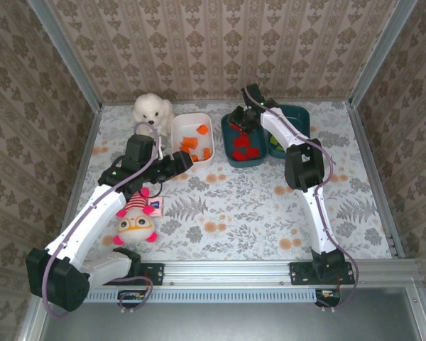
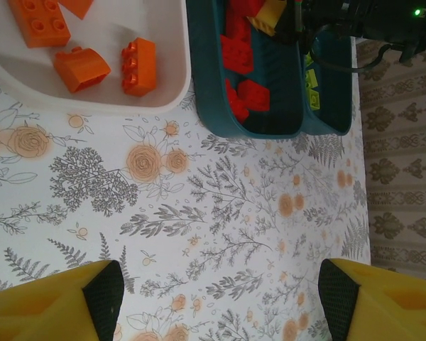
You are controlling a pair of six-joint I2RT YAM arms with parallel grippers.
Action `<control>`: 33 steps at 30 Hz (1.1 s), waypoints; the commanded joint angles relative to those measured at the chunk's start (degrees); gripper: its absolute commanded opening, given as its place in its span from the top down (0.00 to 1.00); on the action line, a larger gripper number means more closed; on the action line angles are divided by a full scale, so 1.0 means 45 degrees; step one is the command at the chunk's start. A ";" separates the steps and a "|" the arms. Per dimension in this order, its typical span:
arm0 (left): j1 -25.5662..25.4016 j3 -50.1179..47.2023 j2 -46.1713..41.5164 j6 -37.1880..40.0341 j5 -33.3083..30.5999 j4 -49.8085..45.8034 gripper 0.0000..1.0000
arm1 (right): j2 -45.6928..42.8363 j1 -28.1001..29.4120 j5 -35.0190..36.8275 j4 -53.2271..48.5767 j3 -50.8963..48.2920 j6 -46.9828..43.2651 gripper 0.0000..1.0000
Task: Sort the legos into containers by color
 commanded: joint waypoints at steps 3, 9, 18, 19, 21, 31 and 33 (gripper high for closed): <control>-0.0069 0.0482 -0.0283 -0.0006 -0.0327 0.0174 0.24 | 0.0577 0.0075 -0.0318 -0.0551 0.0846 0.0568 0.56; -0.0057 0.0560 -0.0399 0.0062 -0.0446 -0.0049 0.24 | 0.0698 0.0091 -0.0441 -0.1074 0.1238 0.0553 0.41; -0.0058 0.0883 -0.0932 0.0115 -0.0921 -0.0620 0.24 | -0.1000 0.0182 0.0134 -0.1479 0.1171 -0.0497 0.36; -0.0052 0.0957 -0.1027 0.0142 -0.1015 -0.0776 0.24 | -0.1398 0.0249 0.0349 -0.1490 0.1024 -0.0760 0.36; -0.0036 0.1114 -0.1239 0.0180 -0.1219 -0.1158 0.24 | -0.2733 0.0447 0.1099 -0.1108 0.0063 -0.1310 0.37; 0.0504 0.0565 -0.2569 -0.0026 -0.1369 -0.2716 0.24 | -1.2420 0.2521 0.4596 0.1807 -1.0541 -0.2832 0.32; 0.0620 0.0333 -0.2864 0.0050 -0.1254 -0.2958 0.23 | -1.4212 0.2814 0.4706 0.0828 -1.2299 -0.2691 0.24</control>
